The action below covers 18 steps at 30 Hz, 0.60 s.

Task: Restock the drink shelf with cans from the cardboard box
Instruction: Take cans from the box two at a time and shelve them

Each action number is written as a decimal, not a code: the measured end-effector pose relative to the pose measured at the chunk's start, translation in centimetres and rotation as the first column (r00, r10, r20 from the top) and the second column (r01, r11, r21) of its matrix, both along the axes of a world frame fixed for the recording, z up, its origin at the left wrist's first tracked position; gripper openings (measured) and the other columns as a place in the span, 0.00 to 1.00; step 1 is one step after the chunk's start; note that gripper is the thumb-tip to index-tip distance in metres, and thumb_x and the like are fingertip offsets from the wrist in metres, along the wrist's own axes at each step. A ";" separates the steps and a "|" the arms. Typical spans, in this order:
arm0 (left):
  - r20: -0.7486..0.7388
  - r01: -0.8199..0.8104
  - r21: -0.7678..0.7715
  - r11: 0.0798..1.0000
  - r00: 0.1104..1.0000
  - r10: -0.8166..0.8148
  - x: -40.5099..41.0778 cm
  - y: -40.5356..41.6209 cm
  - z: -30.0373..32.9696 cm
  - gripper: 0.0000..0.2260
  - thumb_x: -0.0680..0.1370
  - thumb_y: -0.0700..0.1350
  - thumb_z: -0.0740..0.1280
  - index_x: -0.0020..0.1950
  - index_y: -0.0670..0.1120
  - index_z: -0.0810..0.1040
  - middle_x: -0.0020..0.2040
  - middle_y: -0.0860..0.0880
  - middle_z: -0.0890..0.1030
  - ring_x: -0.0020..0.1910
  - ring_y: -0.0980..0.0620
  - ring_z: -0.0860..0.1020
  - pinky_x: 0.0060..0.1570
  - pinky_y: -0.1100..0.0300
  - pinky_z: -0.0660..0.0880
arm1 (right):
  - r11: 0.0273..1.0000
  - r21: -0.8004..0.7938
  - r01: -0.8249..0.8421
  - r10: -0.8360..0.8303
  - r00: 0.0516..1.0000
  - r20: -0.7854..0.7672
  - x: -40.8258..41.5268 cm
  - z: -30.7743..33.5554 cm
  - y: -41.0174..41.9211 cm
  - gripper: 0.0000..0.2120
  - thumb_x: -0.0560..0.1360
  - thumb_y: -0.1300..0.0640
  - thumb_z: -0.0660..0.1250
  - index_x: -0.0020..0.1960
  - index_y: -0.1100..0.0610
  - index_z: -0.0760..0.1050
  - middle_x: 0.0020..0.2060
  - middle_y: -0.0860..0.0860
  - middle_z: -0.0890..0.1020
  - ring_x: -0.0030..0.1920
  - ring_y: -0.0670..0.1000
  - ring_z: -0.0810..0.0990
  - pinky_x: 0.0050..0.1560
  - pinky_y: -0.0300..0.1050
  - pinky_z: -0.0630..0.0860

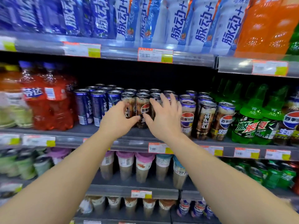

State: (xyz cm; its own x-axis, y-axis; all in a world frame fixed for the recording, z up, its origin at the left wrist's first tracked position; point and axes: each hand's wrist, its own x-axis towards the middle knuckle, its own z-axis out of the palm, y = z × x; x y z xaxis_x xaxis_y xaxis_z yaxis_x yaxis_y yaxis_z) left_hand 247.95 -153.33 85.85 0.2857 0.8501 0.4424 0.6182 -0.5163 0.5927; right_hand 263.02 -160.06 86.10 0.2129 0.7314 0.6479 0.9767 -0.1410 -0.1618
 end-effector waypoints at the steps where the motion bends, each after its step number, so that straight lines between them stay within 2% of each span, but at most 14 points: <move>1: -0.049 -0.043 0.026 0.999 0.998 0.044 -1.4 0.0 -0.5 0.30 0.72 0.60 0.70 0.70 0.48 0.68 0.66 0.49 0.75 0.64 0.47 0.74 0.58 0.51 0.74 | 0.999 -0.015 -0.039 0.039 0.999 0.008 -1.2 -0.4 0.3 0.27 0.77 0.39 0.60 0.74 0.47 0.65 0.77 0.54 0.59 0.78 0.59 0.48 0.75 0.60 0.44; 4: -0.139 -0.140 0.076 0.987 0.979 0.150 -5.9 -0.1 -1.8 0.27 0.71 0.60 0.70 0.65 0.47 0.73 0.60 0.47 0.79 0.60 0.44 0.76 0.56 0.50 0.75 | 0.988 -0.047 -0.148 0.148 0.989 -0.008 -5.3 -1.6 1.3 0.27 0.77 0.40 0.60 0.74 0.47 0.64 0.77 0.54 0.59 0.78 0.58 0.47 0.75 0.59 0.43; 9: -0.278 -0.286 0.127 0.950 0.909 0.311 -15.8 0.2 -4.8 0.32 0.70 0.65 0.62 0.67 0.47 0.73 0.65 0.44 0.76 0.66 0.44 0.72 0.62 0.51 0.70 | 0.941 -0.192 -0.278 0.270 0.961 -0.067 -13.6 -3.9 3.2 0.28 0.78 0.40 0.57 0.76 0.47 0.61 0.78 0.54 0.56 0.78 0.57 0.45 0.76 0.57 0.41; 12: -0.322 -0.399 0.086 0.913 0.856 0.405 -23.1 0.3 -6.4 0.34 0.68 0.67 0.60 0.70 0.51 0.69 0.70 0.45 0.71 0.70 0.44 0.68 0.67 0.48 0.67 | 0.908 -0.226 -0.353 0.337 0.936 -0.105 -20.5 -5.0 4.5 0.27 0.79 0.39 0.57 0.76 0.47 0.61 0.78 0.53 0.57 0.78 0.57 0.46 0.76 0.56 0.42; 16: -0.379 -0.503 0.043 0.863 0.791 0.480 -35.2 0.1 -8.0 0.33 0.73 0.67 0.61 0.74 0.54 0.62 0.75 0.48 0.64 0.74 0.46 0.62 0.70 0.47 0.63 | 0.850 -0.267 -0.455 0.434 0.891 -0.135 -32.1 -6.3 6.2 0.27 0.79 0.40 0.56 0.75 0.47 0.62 0.77 0.53 0.59 0.78 0.57 0.48 0.75 0.56 0.45; 18: -0.408 -0.540 0.060 0.839 0.755 0.514 -42.1 -0.4 -8.6 0.32 0.73 0.66 0.61 0.74 0.54 0.62 0.75 0.48 0.65 0.73 0.46 0.63 0.70 0.47 0.64 | 0.822 -0.297 -0.487 0.465 0.873 -0.146 -38.8 -7.1 7.0 0.27 0.78 0.39 0.57 0.75 0.47 0.62 0.77 0.53 0.60 0.78 0.58 0.49 0.76 0.57 0.48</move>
